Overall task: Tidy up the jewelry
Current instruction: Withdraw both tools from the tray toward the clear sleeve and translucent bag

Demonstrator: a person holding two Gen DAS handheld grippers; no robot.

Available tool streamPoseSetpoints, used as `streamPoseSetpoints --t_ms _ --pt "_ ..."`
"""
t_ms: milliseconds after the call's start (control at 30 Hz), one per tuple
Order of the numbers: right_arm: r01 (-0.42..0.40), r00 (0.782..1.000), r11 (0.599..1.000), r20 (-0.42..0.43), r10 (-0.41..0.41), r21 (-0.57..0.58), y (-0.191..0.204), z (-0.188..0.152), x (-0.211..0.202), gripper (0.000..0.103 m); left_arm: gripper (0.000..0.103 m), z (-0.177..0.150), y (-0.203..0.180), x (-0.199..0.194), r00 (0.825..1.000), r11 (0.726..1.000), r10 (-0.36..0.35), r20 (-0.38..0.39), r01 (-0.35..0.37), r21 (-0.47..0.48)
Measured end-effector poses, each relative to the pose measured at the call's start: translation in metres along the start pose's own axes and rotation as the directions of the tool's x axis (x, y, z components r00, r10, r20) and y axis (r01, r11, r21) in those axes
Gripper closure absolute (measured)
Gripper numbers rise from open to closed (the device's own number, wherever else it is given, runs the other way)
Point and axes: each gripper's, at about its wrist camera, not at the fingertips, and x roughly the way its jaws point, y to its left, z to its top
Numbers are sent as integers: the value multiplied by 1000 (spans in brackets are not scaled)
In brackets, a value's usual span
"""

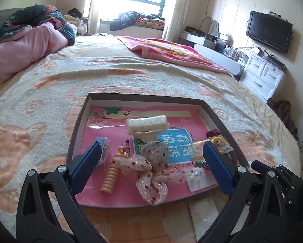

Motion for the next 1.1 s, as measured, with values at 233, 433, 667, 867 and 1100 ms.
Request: streamPoseSetpoints --t_ms 233,433,667,867,1100 --pt "16 1000 1000 19 -16 13 -9 -3 -13 27 11 -10 -4 -21 1000 1000 -4 22 4 2" --pt "27 999 1000 23 -27 17 -11 -7 -22 27 11 -22 -6 -35 1000 1000 -5 24 5 10" --pt "36 999 999 13 -36 20 -13 -18 -27 27 11 -36 -10 -43 1000 1000 -4 24 3 27" --pt "40 999 999 -2 -40 20 -12 -27 -30 27 11 -50 -11 -45 1000 999 -9 0 9 32" --pt "37 999 999 -19 -37 17 -12 -36 -32 27 11 -64 -10 -45 999 999 -18 -28 19 36"
